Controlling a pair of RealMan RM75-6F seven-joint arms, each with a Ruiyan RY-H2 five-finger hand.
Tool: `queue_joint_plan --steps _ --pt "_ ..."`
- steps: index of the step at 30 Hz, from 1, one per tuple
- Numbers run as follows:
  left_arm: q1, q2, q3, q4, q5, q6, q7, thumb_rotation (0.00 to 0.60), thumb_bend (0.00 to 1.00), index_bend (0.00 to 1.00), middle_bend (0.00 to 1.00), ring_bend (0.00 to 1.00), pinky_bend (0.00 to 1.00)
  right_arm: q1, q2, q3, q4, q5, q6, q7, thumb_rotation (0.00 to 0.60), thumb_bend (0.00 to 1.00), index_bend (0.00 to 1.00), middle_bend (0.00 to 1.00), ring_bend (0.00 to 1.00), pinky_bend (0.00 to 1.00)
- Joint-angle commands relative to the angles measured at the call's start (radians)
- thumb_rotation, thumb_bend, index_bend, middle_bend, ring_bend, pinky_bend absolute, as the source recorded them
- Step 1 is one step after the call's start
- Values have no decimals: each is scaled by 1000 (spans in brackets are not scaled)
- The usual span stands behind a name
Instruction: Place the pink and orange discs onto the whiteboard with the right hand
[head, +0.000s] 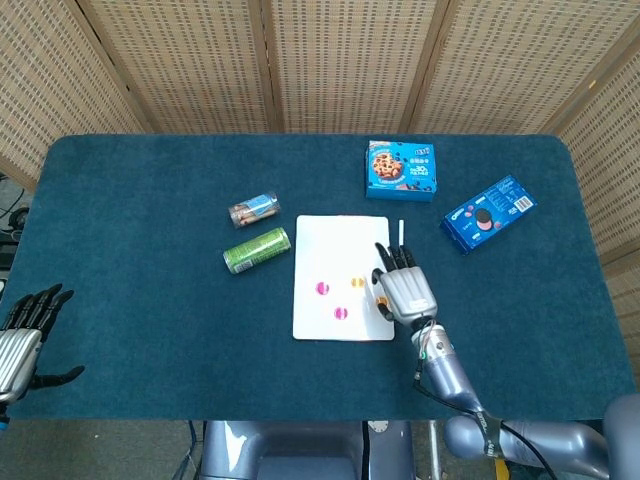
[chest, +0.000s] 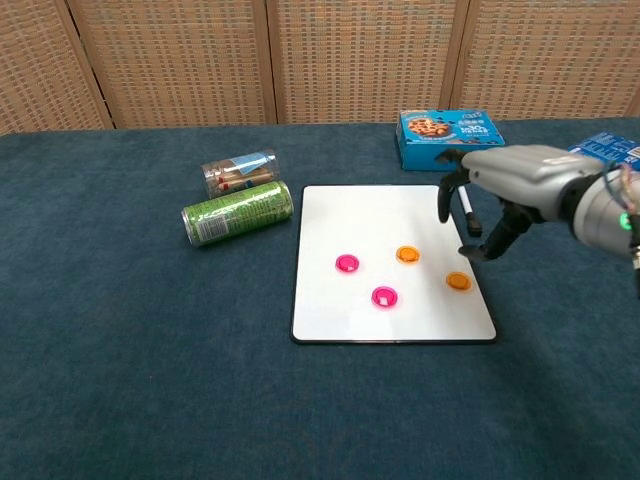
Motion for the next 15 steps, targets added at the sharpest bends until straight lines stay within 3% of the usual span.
queue_joint_plan --steps 1,5,7,9,15 --pt "6 -4 -3 6 7 17 -3 600 0 0 0 0 0 -132 153 -71 -114 -245 142 174 600 269 244 0 0 0" --pt "17 -15 -9 17 16 51 6 600 0 0 0 0 0 -228 221 -142 -93 -410 260 288 600 19 68 0 0 0" --pt "33 -37 -21 32 29 104 31 600 0 0 0 0 0 -330 277 -212 -27 -514 383 375 600 0 20 0 0 0" --pt "43 -59 -25 46 43 136 47 600 0 0 0 0 0 -382 298 -243 20 -564 430 456 600 0 2 0 0 0" --pt "53 -76 -27 56 59 163 57 600 0 0 0 0 0 -470 319 -262 64 -606 495 528 600 0 0 0 0 0"
